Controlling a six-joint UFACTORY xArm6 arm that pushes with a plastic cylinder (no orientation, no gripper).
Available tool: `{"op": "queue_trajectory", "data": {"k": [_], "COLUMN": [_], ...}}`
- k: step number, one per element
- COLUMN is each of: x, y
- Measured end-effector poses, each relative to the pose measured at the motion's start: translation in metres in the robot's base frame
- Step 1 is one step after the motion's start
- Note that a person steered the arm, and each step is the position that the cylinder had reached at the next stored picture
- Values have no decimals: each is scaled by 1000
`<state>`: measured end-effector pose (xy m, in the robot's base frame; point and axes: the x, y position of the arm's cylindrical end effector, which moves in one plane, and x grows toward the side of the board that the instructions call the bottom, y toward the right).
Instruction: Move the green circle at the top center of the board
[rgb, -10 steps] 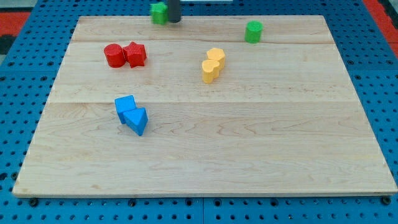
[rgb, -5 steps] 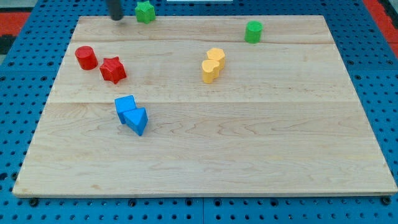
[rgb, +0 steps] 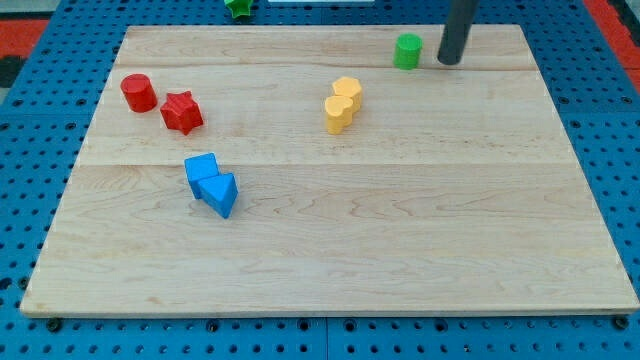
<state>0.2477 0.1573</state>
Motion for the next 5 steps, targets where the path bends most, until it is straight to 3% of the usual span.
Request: {"op": "queue_trajectory", "data": {"k": [1, 2, 3, 4, 5], "x": [-46, -54, -9, 41, -47], "y": [-87, -109, -23, -73, -137]}}
